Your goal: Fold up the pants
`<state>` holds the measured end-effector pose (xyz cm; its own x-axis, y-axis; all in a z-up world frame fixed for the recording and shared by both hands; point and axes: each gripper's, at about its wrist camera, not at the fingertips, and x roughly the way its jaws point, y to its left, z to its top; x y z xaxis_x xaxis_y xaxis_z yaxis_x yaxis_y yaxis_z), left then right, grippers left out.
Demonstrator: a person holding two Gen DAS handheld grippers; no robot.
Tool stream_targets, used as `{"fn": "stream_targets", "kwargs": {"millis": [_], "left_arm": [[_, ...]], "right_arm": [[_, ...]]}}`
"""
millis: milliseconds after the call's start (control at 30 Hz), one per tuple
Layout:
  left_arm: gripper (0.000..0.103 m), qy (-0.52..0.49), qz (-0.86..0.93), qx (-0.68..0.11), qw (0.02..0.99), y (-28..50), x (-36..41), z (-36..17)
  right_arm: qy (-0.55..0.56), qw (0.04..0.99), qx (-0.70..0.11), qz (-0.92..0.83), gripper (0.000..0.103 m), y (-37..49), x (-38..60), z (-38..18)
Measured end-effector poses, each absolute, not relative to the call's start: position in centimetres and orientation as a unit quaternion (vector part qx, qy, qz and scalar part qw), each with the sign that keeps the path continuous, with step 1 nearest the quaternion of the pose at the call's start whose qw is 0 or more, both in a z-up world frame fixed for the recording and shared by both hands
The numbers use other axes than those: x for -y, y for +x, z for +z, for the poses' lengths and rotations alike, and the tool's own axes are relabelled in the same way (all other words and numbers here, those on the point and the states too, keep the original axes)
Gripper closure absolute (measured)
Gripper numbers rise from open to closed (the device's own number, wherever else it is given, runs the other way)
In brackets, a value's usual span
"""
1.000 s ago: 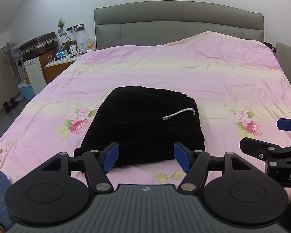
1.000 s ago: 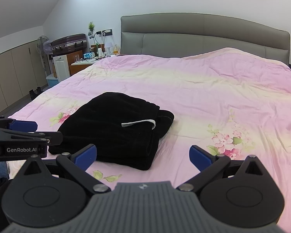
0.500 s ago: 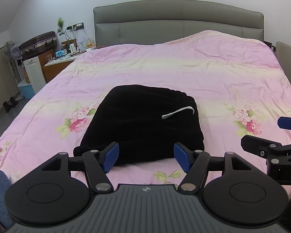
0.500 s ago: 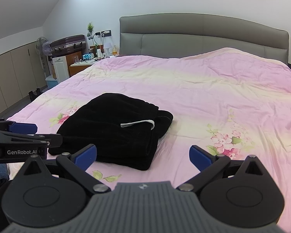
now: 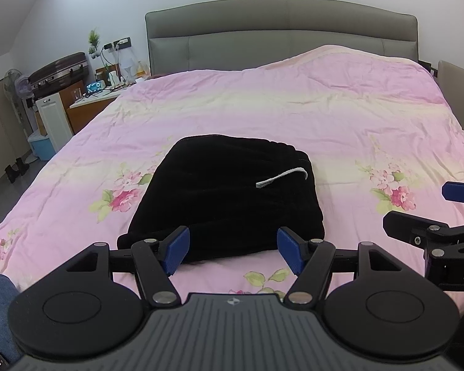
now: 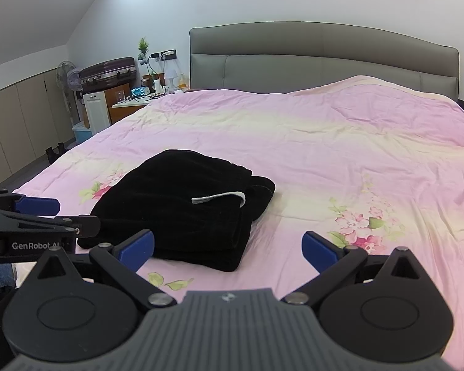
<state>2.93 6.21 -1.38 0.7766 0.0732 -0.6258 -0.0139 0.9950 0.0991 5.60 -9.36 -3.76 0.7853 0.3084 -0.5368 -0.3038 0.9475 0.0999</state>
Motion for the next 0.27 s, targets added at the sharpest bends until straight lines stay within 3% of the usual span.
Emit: {"fn": "stream_targets", "kwargs": {"millis": [267], "left_arm": [[0.027, 0.035, 0.016, -0.333, 0.942, 2.68, -6.3, -1.22]], "right_arm": [[0.004, 0.945, -0.284, 0.16, 0.005, 5.49, 9.39, -3.73]]}}
